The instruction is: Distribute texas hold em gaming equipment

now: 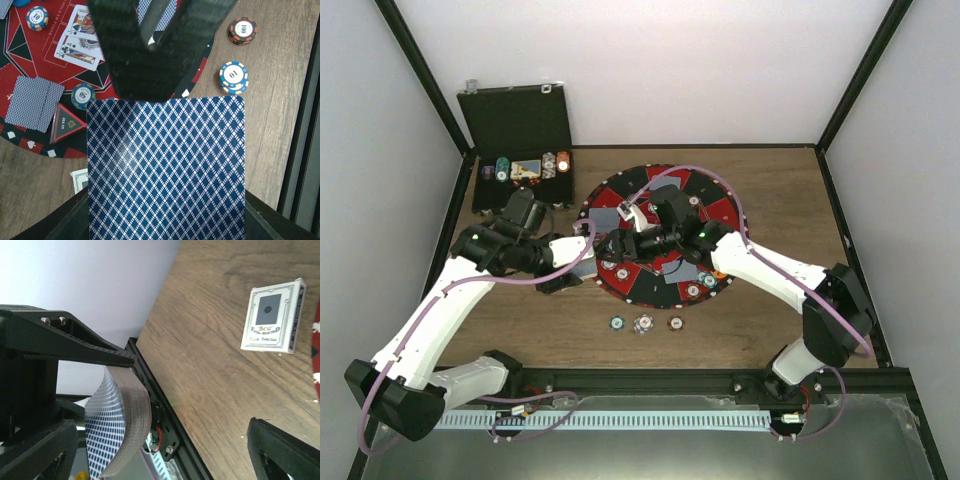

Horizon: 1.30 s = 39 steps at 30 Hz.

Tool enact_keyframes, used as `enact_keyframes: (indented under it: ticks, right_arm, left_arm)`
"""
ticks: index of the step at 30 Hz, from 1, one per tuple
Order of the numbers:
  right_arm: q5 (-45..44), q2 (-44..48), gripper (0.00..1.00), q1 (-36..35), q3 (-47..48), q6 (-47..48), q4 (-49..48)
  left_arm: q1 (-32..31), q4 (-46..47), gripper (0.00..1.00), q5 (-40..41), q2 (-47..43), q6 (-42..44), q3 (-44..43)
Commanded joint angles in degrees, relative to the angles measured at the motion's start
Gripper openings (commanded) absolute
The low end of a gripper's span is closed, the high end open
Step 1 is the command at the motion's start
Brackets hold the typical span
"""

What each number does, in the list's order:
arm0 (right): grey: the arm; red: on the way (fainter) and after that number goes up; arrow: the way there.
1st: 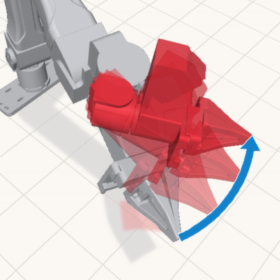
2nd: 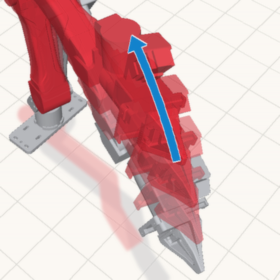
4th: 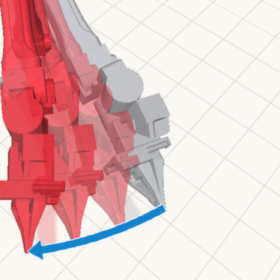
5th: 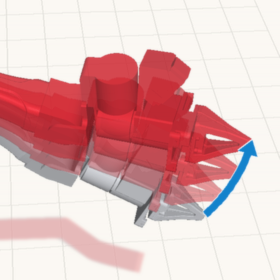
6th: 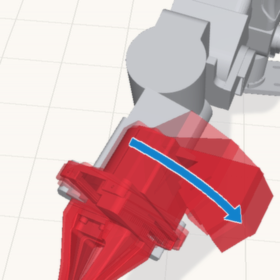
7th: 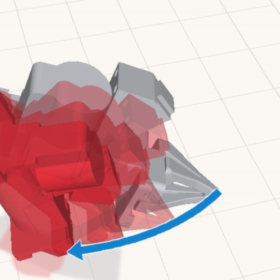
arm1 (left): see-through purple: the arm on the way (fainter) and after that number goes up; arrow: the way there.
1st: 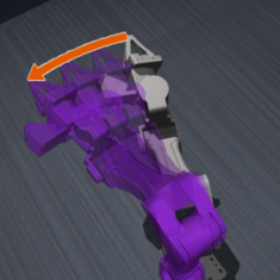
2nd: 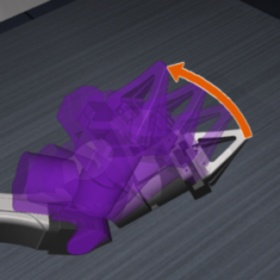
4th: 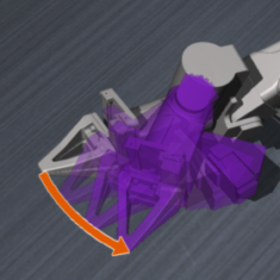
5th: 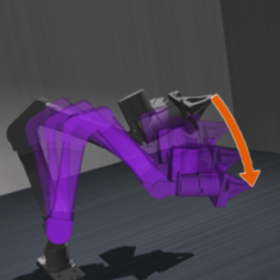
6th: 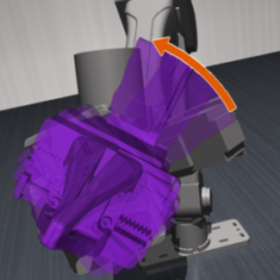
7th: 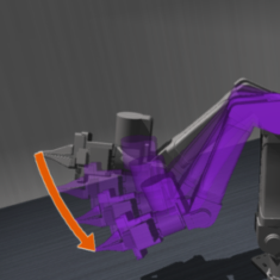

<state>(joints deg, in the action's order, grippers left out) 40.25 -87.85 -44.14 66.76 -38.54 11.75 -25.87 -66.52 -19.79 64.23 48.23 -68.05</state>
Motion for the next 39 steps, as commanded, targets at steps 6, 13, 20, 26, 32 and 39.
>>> enact_keyframes:
  ticks: [6, 13, 20, 26, 32, 39]
  right_arm:
    - [6.0, -6.3, 0.9, -2.0, 2.1, -8.4, -9.1]
    - [7.7, -10.3, 0.84, -2.5, 3.1, -10.8, -12.2]
    - [7.3, -12.2, 0.74, -1.0, 3.3, -10.0, -9.2]
    - [5.7, -9.4, 0.67, 1.5, 0.3, -9.0, -7.2]
    - [6.1, -7.0, 0.58, 1.7, -0.8, -9.6, -7.4]
    - [5.8, -5.4, 0.5, 1.7, -1.4, -9.3, -6.7]
  left_arm:
    - [-0.1, 1.1, 0.08, -1.6, -0.5, 0.3, -1.0]
    - [-0.1, 0.5, 0.08, -1.1, -0.2, 0.1, -1.1]
    - [-0.1, 0.4, 0.08, -1.6, 0.6, -0.7, -2.2]
    - [-0.1, 0.7, 0.08, -1.1, 0.1, -0.4, -1.9]
    - [0.0, 1.3, 0.08, -1.1, 0.0, -0.4, -1.5]
    - [0.0, 1.8, 0.08, -0.8, 0.3, -0.5, -1.0]
